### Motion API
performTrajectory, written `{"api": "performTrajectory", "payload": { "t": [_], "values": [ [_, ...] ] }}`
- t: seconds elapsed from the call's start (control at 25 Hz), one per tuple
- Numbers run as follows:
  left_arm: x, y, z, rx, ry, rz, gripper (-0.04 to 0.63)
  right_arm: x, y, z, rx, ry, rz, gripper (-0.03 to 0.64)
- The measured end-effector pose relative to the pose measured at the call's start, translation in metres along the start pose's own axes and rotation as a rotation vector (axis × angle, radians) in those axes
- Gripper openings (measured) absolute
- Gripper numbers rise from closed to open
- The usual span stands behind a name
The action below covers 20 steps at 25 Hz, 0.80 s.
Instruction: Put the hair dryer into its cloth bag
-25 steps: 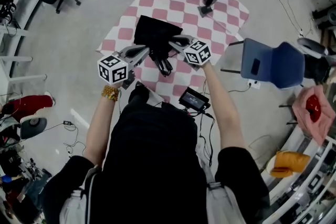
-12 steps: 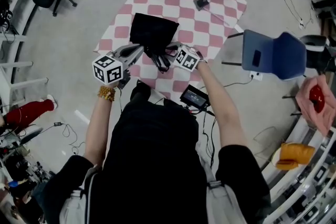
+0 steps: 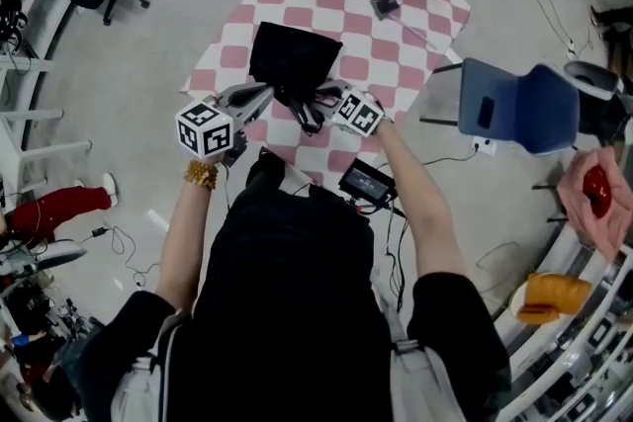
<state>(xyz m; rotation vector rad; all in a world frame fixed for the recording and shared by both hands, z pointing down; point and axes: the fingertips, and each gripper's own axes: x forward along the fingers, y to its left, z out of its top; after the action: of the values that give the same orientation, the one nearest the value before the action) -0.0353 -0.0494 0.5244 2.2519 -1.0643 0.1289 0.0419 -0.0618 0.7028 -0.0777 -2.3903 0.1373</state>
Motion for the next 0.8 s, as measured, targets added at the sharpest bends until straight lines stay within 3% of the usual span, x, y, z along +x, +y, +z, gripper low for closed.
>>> {"api": "performTrajectory", "payload": {
  "t": [0.2, 0.36, 0.44, 0.6, 0.8],
  "values": [
    [-0.001, 0.004, -0.006, -0.011, 0.007, 0.011, 0.02, -0.003, -0.023, -0.004, 0.128, -0.046, -0.05, 0.084],
    [-0.001, 0.004, -0.013, -0.004, 0.017, 0.016, 0.02, 0.009, -0.012, -0.019, -0.07, 0.07, -0.089, 0.061],
    [-0.001, 0.004, -0.016, -0.015, 0.02, 0.017, 0.02, 0.014, -0.009, -0.022, -0.104, 0.092, -0.113, 0.044],
    [-0.004, 0.008, -0.014, -0.032, 0.002, 0.016, 0.02, 0.012, -0.007, -0.016, 0.078, 0.098, -0.02, 0.025],
    [-0.009, 0.016, -0.009, -0.035, -0.025, 0.02, 0.02, -0.017, -0.003, 0.01, 0.214, 0.046, 0.126, 0.021]
  ]
}}
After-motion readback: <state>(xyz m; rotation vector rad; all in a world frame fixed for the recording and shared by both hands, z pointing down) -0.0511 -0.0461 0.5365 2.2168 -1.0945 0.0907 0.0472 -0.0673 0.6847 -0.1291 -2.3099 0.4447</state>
